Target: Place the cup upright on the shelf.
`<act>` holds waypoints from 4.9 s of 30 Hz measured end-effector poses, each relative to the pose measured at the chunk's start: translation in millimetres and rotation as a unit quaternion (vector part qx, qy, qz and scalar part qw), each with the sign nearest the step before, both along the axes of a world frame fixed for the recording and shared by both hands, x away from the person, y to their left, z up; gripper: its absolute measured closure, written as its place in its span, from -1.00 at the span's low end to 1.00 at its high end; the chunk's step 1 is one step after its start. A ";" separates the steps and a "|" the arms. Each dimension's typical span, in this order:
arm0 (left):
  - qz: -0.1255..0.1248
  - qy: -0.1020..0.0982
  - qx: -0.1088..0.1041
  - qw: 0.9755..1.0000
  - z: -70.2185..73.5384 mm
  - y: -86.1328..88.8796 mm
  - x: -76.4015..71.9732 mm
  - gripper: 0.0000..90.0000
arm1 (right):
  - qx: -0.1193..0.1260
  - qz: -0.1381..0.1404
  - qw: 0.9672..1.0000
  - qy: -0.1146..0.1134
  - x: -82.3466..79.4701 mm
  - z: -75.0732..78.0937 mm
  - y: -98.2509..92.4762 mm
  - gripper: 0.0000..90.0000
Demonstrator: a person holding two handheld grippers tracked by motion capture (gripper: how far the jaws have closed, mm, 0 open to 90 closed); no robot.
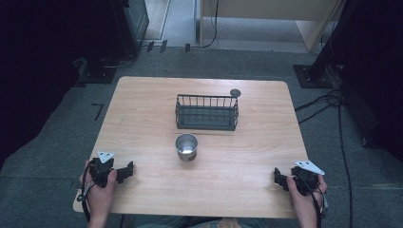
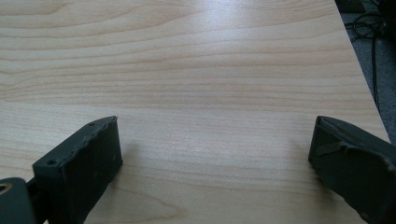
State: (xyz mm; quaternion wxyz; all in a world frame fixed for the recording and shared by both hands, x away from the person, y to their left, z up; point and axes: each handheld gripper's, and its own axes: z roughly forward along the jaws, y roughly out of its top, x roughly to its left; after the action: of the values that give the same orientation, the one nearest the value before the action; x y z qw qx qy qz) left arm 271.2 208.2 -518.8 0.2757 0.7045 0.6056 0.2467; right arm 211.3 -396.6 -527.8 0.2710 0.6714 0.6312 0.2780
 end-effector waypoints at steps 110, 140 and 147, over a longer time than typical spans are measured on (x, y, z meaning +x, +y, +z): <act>0.015 0.000 -0.001 1.000 0.1 -2.9 3.6 -1.00 | 0.027 0.274 0.959 -0.072 87.8 33.2 295.9 -0.59; 0.016 -0.001 -0.002 1.000 -0.1 -3.1 3.6 -1.00 | 0.030 0.273 0.956 -0.106 104.3 90.7 272.6 -0.59; 0.015 -0.001 -0.001 1.000 0.0 -3.0 3.7 -1.00 | 0.032 0.265 0.956 -0.119 112.2 103.4 266.0 -0.59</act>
State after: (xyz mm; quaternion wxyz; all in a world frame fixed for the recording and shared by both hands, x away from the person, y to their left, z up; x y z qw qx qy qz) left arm 274.9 205.3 -518.8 0.2733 0.6947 0.6162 0.2509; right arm 323.6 -130.6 -424.4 0.2388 0.4508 0.7403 0.4379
